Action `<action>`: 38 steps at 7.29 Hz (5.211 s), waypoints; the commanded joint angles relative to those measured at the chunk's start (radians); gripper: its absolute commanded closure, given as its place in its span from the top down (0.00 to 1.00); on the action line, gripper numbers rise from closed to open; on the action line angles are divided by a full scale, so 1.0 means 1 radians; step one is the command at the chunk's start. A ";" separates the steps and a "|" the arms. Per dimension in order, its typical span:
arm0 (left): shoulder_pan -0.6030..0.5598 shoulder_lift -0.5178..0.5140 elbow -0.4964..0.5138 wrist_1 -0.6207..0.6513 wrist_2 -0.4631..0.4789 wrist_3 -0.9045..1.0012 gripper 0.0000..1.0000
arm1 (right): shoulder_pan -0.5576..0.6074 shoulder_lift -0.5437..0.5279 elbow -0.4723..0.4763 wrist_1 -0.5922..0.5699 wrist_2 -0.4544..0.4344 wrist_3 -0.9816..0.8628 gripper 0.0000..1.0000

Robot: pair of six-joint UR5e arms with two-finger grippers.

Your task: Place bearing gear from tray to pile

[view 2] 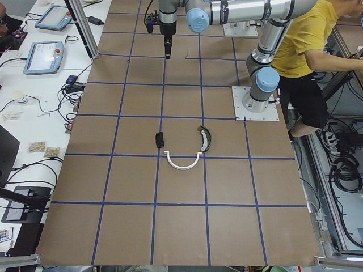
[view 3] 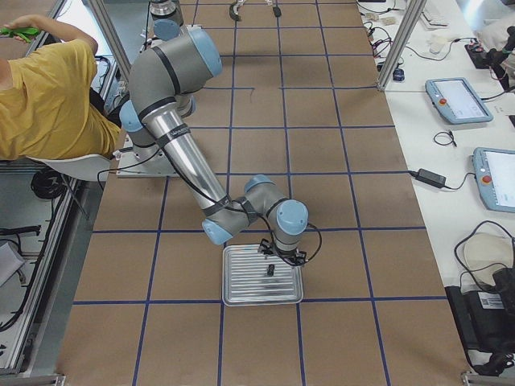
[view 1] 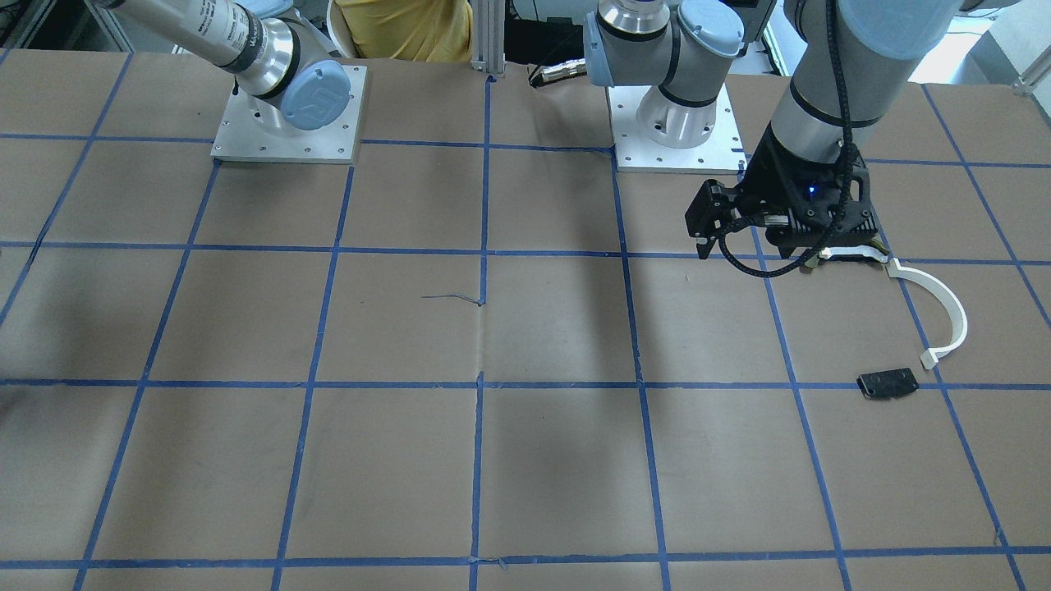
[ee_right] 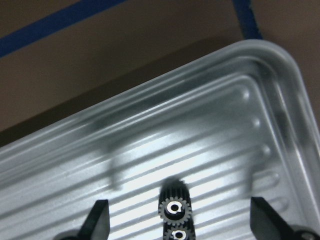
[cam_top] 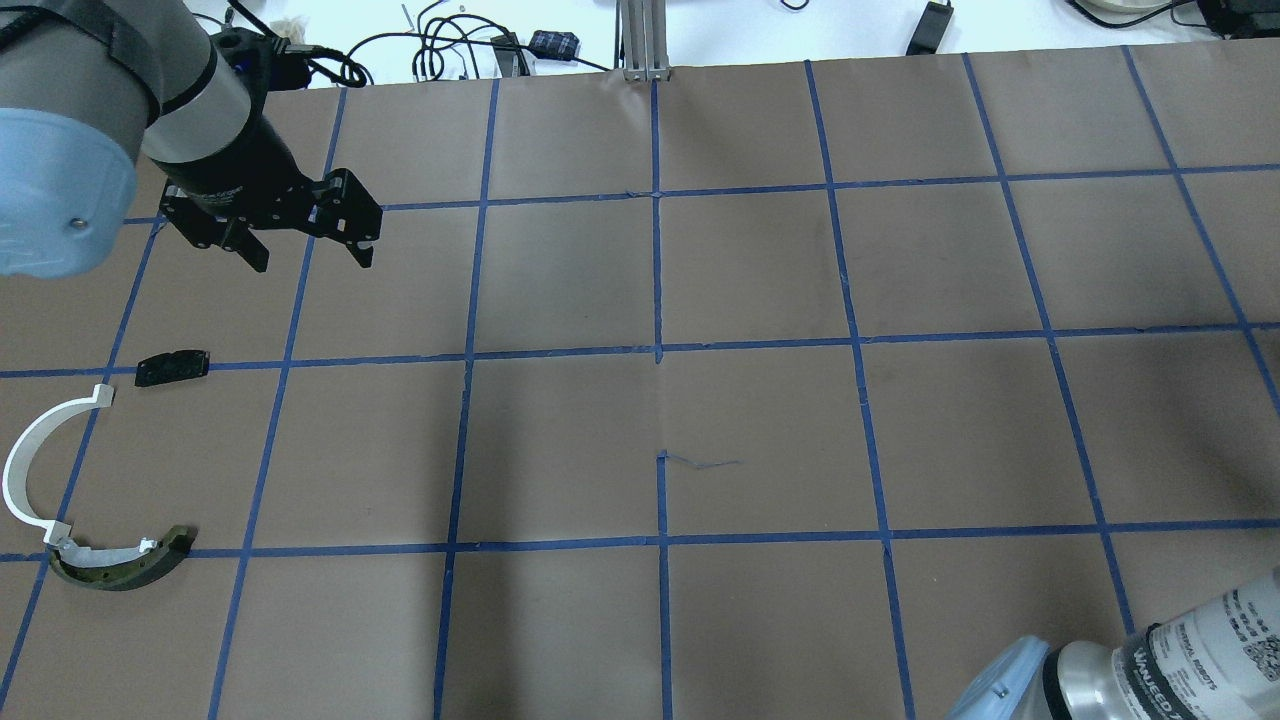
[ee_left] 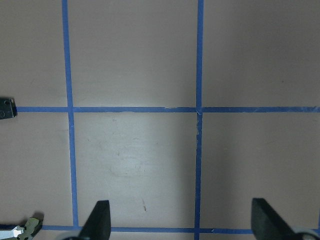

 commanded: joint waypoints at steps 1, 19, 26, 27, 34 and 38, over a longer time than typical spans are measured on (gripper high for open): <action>-0.001 -0.006 -0.001 0.002 -0.002 -0.002 1.00 | -0.012 0.005 0.009 0.002 -0.001 0.007 0.68; 0.002 -0.008 -0.001 0.003 0.000 0.009 1.00 | 1.465 -0.143 0.152 0.009 0.075 2.629 0.00; -0.006 -0.066 -0.021 0.038 -0.005 -0.112 1.00 | 0.825 -0.395 0.155 0.277 0.055 1.963 1.00; -0.077 -0.098 -0.023 0.066 0.007 -0.129 1.00 | 0.662 -0.397 0.155 0.269 0.049 1.805 1.00; -0.382 -0.423 -0.083 0.456 -0.037 -0.411 1.00 | 0.012 -0.049 0.014 -0.042 0.076 1.133 0.94; -0.425 -0.502 -0.084 0.456 -0.038 -0.405 1.00 | -0.032 0.008 0.015 -0.042 0.072 1.062 0.83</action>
